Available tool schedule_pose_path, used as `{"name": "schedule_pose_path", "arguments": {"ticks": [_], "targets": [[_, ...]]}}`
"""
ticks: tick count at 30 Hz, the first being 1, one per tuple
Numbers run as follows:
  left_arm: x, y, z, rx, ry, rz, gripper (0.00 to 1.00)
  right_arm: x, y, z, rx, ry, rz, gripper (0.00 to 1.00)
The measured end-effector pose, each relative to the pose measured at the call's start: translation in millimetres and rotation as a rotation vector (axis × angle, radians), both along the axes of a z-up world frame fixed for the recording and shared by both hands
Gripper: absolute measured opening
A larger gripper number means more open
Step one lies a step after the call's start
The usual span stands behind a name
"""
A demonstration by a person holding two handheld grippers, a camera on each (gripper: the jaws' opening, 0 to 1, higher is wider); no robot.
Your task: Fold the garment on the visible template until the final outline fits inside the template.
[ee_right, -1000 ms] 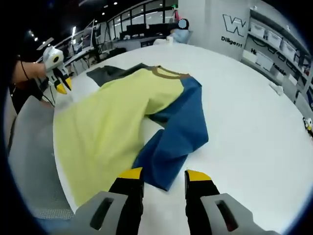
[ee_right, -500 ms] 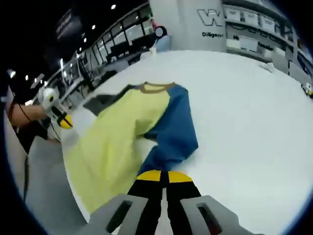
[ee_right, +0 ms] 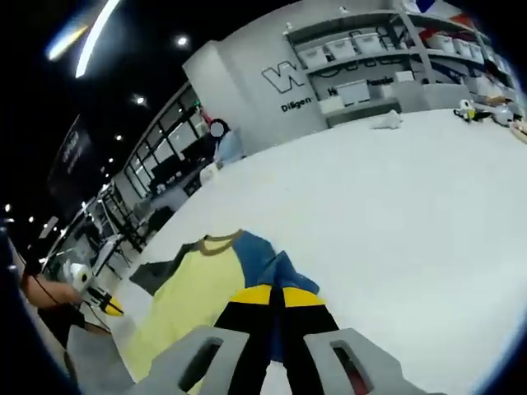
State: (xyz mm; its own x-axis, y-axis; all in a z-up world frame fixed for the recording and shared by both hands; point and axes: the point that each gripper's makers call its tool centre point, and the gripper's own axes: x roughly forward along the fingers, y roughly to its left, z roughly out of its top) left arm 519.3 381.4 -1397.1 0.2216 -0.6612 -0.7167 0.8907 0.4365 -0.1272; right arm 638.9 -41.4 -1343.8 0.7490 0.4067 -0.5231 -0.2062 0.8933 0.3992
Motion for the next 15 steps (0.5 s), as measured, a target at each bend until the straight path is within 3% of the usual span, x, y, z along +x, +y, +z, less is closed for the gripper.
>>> {"name": "schedule_pose_path", "arguments": {"ticks": [2, 4, 5, 9, 12, 15], "targets": [[0.2, 0.8, -1.1, 0.004, 0.002, 0.0, 0.0, 6.6, -9.2, 1.5, -0.026, -0.018, -0.024, 0.0], [0.6, 0.8, -1.9, 0.007, 0.002, 0.0, 0.0, 10.0, -19.5, -4.3, -0.025, 0.027, -0.064, 0.0], [0.7, 0.4, -1.9, 0.007, 0.002, 0.0, 0.0, 10.8, -28.3, -11.8, -0.054, 0.069, -0.085, 0.0], [0.2, -1.5, -1.8, 0.006, 0.004, -0.004, 0.0, 14.8, -51.7, -30.0, -0.165, 0.136, -0.131, 0.0], [0.2, -2.7, -1.6, 0.008, 0.004, -0.007, 0.0, 18.3, -70.3, -35.5, -0.259, 0.134, -0.176, 0.01], [1.6, -3.3, -0.4, 0.005, 0.002, -0.004, 0.0, 18.6, -72.4, -31.8, -0.358, 0.086, -0.165, 0.09]]}}
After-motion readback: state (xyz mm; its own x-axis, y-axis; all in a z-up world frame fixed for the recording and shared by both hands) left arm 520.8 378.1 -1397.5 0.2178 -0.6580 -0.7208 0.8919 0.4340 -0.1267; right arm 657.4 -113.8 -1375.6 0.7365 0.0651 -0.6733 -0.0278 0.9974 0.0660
